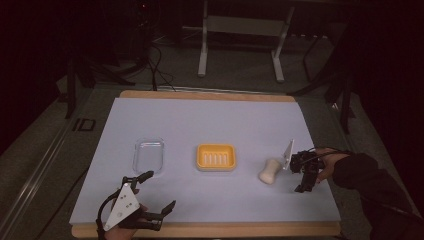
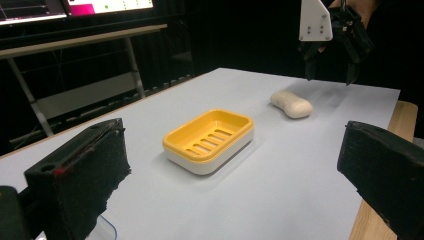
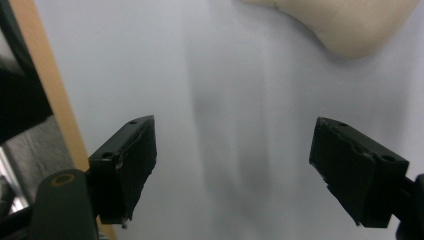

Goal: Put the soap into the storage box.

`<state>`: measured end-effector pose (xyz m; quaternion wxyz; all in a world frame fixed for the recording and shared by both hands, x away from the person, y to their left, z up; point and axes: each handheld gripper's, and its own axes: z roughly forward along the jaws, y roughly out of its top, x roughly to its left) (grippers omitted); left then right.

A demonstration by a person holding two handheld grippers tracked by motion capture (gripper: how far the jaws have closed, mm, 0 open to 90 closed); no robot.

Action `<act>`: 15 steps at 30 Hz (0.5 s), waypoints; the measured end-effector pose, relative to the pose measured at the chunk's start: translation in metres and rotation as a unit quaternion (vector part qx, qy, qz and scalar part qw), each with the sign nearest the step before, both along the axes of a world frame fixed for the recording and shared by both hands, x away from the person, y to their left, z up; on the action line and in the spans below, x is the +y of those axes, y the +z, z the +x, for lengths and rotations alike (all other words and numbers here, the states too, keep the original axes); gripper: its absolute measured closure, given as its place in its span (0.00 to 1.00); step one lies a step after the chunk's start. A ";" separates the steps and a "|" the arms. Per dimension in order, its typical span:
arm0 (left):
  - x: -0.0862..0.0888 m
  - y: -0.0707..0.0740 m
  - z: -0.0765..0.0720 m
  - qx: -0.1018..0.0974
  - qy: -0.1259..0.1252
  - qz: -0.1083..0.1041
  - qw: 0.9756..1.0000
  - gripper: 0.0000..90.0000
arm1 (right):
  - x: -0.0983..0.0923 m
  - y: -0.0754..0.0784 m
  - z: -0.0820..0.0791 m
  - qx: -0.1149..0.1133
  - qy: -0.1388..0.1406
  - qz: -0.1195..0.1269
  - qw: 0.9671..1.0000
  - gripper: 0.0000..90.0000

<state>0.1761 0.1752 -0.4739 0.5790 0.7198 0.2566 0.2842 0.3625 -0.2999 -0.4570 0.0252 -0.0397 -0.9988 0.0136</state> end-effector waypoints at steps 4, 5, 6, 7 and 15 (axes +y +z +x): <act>0.001 0.000 -0.002 0.001 0.005 0.001 1.000 0.00 | 0.002 0.001 0.004 -0.006 0.018 0.005 1.000 0.24; 0.001 0.000 -0.003 0.001 0.006 0.001 1.000 0.00 | 0.002 0.002 0.006 -0.006 0.021 0.008 1.000 0.24; 0.002 -0.001 -0.003 0.001 0.006 0.000 1.000 0.00 | 0.002 0.003 0.008 -0.012 0.027 0.011 1.000 0.24; 0.002 -0.001 -0.004 0.001 0.008 -0.001 1.000 0.00 | 0.003 0.004 0.010 -0.016 0.028 0.017 0.999 0.25; 0.005 -0.001 -0.009 0.004 0.018 -0.006 1.000 0.00 | 0.009 0.009 0.021 -0.045 0.062 0.034 0.996 0.25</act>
